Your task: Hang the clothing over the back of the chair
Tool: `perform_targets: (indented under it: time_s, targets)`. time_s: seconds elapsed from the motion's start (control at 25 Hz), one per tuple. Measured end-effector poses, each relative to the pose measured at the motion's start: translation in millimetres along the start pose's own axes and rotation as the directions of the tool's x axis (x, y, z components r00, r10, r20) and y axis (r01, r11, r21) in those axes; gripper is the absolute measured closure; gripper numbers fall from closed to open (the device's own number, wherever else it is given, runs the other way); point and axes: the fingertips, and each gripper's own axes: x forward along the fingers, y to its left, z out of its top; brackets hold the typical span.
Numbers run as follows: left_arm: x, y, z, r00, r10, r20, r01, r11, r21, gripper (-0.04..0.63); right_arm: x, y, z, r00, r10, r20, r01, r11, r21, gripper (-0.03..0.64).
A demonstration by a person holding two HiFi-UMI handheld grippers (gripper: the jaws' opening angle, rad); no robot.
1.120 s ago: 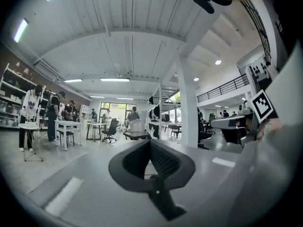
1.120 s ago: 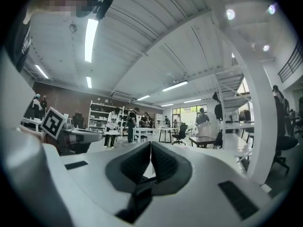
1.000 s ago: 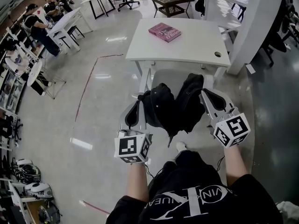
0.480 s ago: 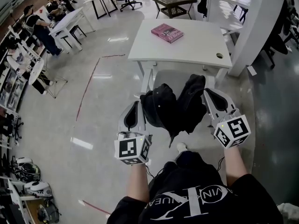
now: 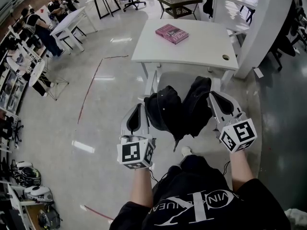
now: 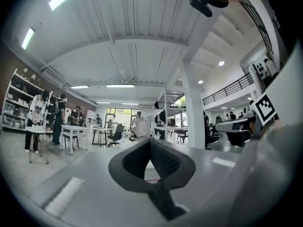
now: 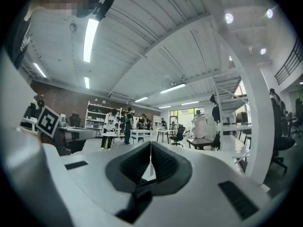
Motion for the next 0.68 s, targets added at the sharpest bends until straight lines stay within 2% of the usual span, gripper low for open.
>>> perform_targets:
  time_s: [0.68]
  targets:
    - [3.9,8.5,-5.1,1.000,0.000,-0.007,0.000,1.000,-0.009,0.585,10.3,5.9,-8.1,1.000,0.009,-0.024,-0.009,1.000,0.015,0.601]
